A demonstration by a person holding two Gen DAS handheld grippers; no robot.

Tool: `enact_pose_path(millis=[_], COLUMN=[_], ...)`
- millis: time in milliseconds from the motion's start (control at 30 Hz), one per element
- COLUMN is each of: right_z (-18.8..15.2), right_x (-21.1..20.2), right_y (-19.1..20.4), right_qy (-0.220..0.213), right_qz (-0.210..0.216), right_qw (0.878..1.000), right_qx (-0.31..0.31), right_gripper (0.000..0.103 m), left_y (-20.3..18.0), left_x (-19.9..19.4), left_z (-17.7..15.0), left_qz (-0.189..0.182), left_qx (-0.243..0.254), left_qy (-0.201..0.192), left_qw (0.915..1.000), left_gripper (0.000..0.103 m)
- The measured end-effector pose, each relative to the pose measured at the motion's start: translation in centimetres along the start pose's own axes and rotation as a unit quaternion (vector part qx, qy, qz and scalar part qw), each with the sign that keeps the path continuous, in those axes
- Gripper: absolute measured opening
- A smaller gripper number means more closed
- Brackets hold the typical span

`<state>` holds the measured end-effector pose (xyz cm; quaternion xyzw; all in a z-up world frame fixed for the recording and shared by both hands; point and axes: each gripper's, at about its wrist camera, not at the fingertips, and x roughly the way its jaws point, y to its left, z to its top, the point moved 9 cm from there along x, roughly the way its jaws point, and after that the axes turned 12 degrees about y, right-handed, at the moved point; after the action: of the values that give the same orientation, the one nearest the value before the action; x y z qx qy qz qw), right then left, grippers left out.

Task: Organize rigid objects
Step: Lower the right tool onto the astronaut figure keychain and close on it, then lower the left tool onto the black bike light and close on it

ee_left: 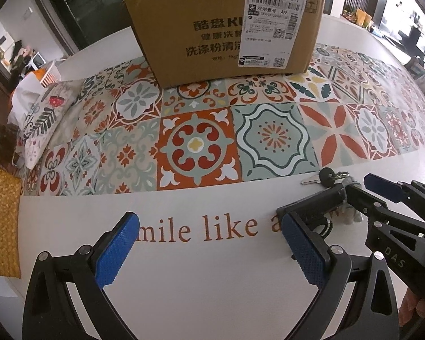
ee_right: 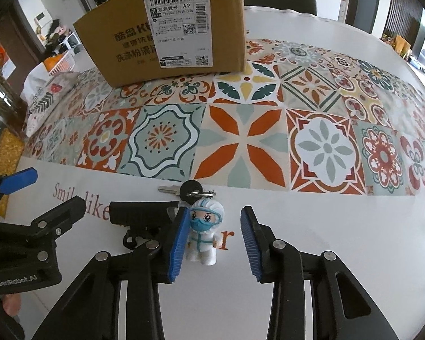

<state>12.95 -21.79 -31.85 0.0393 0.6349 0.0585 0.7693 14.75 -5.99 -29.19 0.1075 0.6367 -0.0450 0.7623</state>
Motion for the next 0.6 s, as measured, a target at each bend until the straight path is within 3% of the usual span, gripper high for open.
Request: enact_pose_path(millis=[100,600], right_z=[-0.1,-0.3], right_x=[0.7,0.9], right_y=[0.1,-0.3], right_qy=[0.012,0.01], right_qz=[0.005,0.018], right_qw=[1.0,1.0], right_qx=[0.003,0.013], right_gripper=[0.032,0.028], left_y=[0.1,-1.2], left_x=[0.1,0.4], left_z=[-0.1,-0.4], left_qz=[0.002,-0.022], left_qx=[-0.001,-0.001], left_qy=[0.001,0.014], left_qw=[1.0,0.9997], left_gripper=[0.102,0.102])
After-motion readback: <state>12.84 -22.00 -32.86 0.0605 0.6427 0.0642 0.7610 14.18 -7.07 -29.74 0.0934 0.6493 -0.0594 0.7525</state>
